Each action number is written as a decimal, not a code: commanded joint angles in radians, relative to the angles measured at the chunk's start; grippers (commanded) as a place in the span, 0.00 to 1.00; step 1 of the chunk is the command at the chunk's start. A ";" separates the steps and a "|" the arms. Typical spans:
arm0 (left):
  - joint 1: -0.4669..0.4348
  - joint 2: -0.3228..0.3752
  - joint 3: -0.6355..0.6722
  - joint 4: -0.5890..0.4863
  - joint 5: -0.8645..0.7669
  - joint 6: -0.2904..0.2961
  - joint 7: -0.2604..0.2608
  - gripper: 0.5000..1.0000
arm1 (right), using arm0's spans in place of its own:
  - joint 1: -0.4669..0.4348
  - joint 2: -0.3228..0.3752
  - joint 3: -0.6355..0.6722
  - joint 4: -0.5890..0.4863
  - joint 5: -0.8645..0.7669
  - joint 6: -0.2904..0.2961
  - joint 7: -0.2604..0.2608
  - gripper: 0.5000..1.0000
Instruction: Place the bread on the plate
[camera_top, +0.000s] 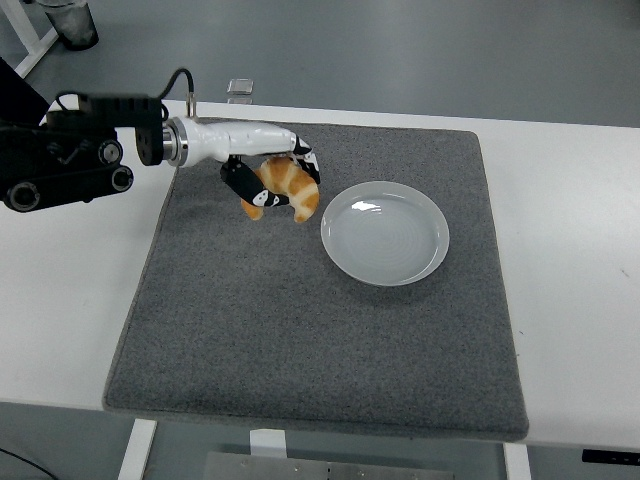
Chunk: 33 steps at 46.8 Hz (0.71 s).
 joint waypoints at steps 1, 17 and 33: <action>-0.067 0.024 -0.042 0.000 -0.004 -0.045 0.000 0.00 | 0.000 0.000 0.000 0.000 0.000 0.001 0.000 0.90; -0.150 0.038 -0.129 -0.001 0.010 -0.137 -0.014 0.00 | 0.000 0.000 0.000 0.000 0.000 0.001 0.000 0.90; -0.147 -0.049 -0.128 0.003 0.036 -0.119 -0.072 0.00 | 0.000 0.000 0.000 0.000 0.000 0.001 0.000 0.90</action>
